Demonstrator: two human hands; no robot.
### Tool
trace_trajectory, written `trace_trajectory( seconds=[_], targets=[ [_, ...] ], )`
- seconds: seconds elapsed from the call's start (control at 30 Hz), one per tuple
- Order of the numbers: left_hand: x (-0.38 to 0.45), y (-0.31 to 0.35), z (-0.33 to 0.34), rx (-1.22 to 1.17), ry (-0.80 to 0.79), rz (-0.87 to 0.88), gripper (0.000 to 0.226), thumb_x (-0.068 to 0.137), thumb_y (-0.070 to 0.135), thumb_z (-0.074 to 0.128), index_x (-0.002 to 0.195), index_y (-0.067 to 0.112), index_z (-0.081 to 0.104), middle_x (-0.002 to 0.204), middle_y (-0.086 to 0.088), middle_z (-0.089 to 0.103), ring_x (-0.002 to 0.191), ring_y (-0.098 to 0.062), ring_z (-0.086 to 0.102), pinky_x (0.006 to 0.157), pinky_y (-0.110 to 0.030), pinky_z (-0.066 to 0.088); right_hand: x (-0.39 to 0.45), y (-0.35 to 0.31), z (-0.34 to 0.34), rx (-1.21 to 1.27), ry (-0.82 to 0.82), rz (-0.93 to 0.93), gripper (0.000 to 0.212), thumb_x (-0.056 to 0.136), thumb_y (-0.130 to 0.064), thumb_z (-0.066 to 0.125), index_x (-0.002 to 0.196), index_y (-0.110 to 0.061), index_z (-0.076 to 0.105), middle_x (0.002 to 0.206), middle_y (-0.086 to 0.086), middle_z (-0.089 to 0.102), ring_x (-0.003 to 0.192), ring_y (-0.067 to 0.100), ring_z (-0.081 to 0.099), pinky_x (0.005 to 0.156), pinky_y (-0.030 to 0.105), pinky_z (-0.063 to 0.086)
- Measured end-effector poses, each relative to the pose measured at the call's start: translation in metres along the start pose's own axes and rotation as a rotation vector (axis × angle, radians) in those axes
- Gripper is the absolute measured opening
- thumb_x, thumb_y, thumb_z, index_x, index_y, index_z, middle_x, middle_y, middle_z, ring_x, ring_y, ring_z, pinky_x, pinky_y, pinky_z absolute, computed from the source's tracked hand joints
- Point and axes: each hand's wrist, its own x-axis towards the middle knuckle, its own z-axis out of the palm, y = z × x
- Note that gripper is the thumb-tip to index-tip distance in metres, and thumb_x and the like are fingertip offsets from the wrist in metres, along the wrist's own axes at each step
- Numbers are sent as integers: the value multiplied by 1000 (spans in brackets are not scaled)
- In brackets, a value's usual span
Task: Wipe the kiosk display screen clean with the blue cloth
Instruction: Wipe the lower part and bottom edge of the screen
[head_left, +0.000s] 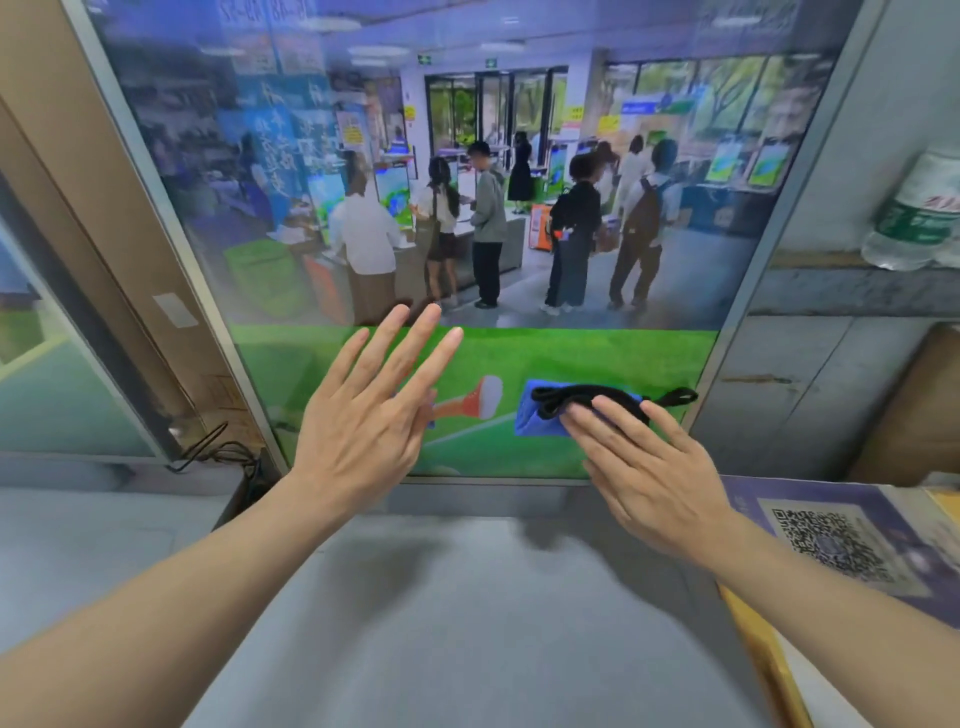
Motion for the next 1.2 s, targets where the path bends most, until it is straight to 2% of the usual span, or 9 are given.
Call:
trace_trajectory(
  seconds=[0.13,0.27,0.47,0.57,0.63,0.8,1.03,1.2],
  targets=[
    [4,16,3,-16,16,-8,61,98,23,46,156,18,25,163,-3,18,151,-23,16,121,-41,17,3,4,-3,-18,34,33,60,100,-30,51,156,-19,30,164,-8,21,150,12,22,124,37,9],
    [-2,26,7,-16,-6,-29,62,96,20,50,154,15,29,162,-4,22,151,-24,16,120,-42,22,-13,0,5,46,-10,1,63,98,-28,55,156,-18,31,164,-7,23,150,12,23,124,37,10],
    [-3,29,10,0,-1,-42,62,98,21,50,155,14,27,162,-6,22,150,-28,17,118,-46,27,-43,20,10,121,-169,-257,64,95,-25,61,154,-17,36,161,-9,27,149,8,21,123,34,12],
    [-3,30,12,1,-1,-46,63,97,21,51,155,13,26,162,-7,22,150,-29,17,119,-46,26,-49,43,7,95,-186,-341,62,96,-22,56,154,-16,35,161,-8,28,149,9,22,123,35,14],
    [-3,31,13,4,1,-55,65,96,21,53,155,12,27,162,-7,20,150,-29,17,119,-46,25,-46,56,2,63,-124,-305,59,97,-21,52,154,-16,35,162,-7,28,149,10,23,123,36,12],
    [-5,37,17,21,14,-67,68,94,20,51,155,11,25,163,-7,16,151,-32,15,119,-47,21,-31,68,-6,-4,31,-80,57,102,-28,49,155,-19,32,163,-6,25,150,14,23,124,39,9],
    [-8,42,26,35,36,-114,63,101,25,43,157,11,17,163,-10,13,150,-34,14,121,-48,17,-52,36,15,21,30,-13,58,104,-33,47,157,-20,29,165,-6,19,151,13,19,124,39,8],
    [-10,38,28,42,56,-97,61,103,25,42,157,12,17,163,-9,12,150,-34,14,121,-47,17,-70,20,28,70,-28,-40,57,105,-36,44,157,-20,27,164,-8,21,150,10,19,124,37,9]
  ],
)
